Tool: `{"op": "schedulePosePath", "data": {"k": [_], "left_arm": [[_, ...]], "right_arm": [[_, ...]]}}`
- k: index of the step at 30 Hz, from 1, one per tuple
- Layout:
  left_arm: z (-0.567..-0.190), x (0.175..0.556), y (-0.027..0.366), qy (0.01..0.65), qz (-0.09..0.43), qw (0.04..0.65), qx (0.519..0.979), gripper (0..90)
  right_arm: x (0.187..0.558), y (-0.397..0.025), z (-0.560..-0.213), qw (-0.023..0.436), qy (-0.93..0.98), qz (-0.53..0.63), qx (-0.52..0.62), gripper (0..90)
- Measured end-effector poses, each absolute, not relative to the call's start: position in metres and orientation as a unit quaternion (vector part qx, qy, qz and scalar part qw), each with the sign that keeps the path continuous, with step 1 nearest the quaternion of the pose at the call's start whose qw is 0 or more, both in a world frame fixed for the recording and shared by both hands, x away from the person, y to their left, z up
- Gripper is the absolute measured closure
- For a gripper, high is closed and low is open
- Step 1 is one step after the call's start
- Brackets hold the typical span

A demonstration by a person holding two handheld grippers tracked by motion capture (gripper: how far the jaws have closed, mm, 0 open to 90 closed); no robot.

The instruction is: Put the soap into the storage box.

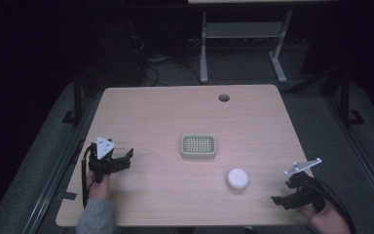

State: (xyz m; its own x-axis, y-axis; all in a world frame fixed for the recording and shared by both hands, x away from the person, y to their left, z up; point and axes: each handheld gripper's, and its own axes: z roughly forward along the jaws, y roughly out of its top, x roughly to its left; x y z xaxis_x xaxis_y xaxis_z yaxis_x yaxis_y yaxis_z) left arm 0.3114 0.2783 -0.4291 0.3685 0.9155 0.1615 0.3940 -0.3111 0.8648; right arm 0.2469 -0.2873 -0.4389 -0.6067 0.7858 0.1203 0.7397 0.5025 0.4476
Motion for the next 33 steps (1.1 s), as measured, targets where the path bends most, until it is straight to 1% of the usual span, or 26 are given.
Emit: {"op": "schedulePosePath", "data": {"k": [11,33], "left_arm": [[-0.428,0.31,0.279,0.446,0.34,0.384,0.734,14.8],[-0.428,0.31,0.28,0.449,0.337,0.386,0.732,14.8]], "right_arm": [[0.258,-0.269,-0.433,0.039,0.882,0.221,0.415,17.8],[0.27,-0.249,-0.418,0.04,0.898,0.204,0.387,18.6]]}}
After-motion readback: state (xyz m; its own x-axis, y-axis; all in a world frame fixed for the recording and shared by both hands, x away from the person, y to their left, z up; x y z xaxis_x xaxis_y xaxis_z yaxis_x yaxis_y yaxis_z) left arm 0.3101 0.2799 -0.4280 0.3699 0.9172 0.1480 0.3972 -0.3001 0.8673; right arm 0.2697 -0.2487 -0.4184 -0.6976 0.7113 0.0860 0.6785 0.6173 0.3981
